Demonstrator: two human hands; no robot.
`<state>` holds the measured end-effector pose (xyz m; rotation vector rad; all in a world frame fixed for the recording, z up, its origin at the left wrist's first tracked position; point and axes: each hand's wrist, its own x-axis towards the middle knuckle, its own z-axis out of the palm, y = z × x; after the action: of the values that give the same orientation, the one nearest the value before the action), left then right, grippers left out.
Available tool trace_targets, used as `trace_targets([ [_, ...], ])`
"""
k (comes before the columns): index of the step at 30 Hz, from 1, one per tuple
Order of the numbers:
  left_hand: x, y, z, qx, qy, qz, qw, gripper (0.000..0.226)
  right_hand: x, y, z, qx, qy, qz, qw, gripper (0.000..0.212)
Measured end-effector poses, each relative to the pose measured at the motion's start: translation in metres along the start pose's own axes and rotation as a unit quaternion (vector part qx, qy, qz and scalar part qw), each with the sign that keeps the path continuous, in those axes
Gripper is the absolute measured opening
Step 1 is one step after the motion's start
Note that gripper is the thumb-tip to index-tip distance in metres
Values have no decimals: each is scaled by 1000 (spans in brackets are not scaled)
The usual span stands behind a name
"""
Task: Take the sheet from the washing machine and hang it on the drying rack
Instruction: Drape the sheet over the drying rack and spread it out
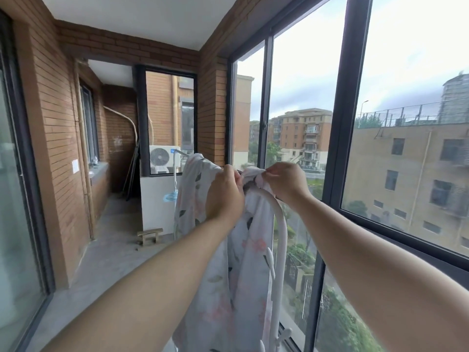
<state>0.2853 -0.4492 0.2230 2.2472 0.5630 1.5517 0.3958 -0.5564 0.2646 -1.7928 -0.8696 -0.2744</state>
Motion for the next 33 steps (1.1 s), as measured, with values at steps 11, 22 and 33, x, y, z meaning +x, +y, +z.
trace_targets([
  [11,-24,-20,30,19,-82,-28,996,44,11,29,0,3,-122,45,991,33],
  [22,-5,-54,32,29,-74,-149,986,12,37,-37,42,-272,-231,-59,932,10],
  [33,34,-158,-10,5,-135,-99,986,7,33,-74,133,-481,-135,3,866,41],
])
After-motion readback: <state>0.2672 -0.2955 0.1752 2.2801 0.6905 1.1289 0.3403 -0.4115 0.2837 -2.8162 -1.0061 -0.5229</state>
